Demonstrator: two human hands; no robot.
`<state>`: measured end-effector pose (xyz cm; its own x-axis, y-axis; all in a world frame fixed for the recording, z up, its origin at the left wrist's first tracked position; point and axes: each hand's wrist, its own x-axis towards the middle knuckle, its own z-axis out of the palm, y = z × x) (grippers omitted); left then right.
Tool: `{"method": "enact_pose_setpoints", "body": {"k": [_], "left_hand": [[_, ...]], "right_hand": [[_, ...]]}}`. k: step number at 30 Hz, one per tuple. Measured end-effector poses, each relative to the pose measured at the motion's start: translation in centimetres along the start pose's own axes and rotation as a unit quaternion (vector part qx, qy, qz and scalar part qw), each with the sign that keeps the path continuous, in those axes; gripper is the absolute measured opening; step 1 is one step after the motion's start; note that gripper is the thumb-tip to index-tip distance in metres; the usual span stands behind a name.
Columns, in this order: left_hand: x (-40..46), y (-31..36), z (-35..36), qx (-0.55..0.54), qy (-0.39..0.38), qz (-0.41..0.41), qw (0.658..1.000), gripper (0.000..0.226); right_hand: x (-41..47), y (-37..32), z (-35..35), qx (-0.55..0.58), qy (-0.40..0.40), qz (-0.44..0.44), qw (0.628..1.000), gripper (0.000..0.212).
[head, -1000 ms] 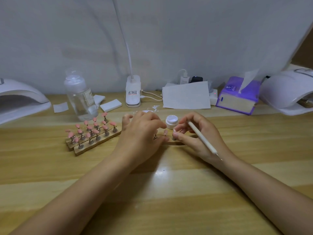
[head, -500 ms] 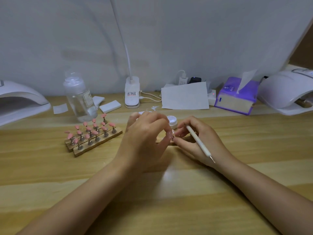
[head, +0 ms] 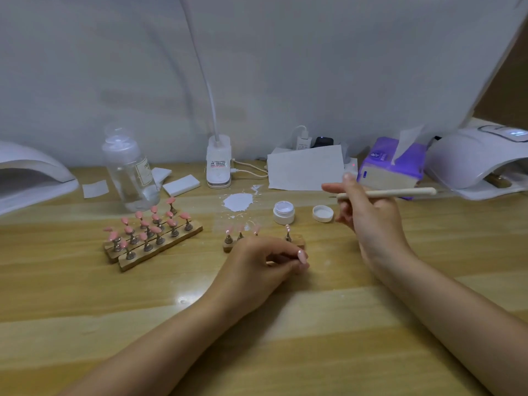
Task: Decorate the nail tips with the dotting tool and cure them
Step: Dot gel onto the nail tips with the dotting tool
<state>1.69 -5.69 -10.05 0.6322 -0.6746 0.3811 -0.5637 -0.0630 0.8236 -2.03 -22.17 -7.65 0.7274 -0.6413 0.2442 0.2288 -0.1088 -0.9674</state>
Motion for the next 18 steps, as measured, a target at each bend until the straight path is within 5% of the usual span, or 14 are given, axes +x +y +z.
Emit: {"method": "enact_pose_setpoints", "body": {"k": [3,11,18], "left_hand": [[0.1,0.2,-0.1,0.011,0.005,0.006,1.000,0.039],[0.2,-0.4,-0.1,0.004,-0.008,-0.008,1.000,0.018],[0.3,-0.8,-0.1,0.007,-0.008,0.001,1.000,0.013]], "right_hand": [[1.2,0.2,0.9,0.012,-0.032,0.025,0.999,0.012],[2.9,1.8,4.7,-0.105,0.050,-0.108,0.987,0.039],[3.3,3.3,4.8,-0.200,0.015,-0.133,0.971,0.039]]}}
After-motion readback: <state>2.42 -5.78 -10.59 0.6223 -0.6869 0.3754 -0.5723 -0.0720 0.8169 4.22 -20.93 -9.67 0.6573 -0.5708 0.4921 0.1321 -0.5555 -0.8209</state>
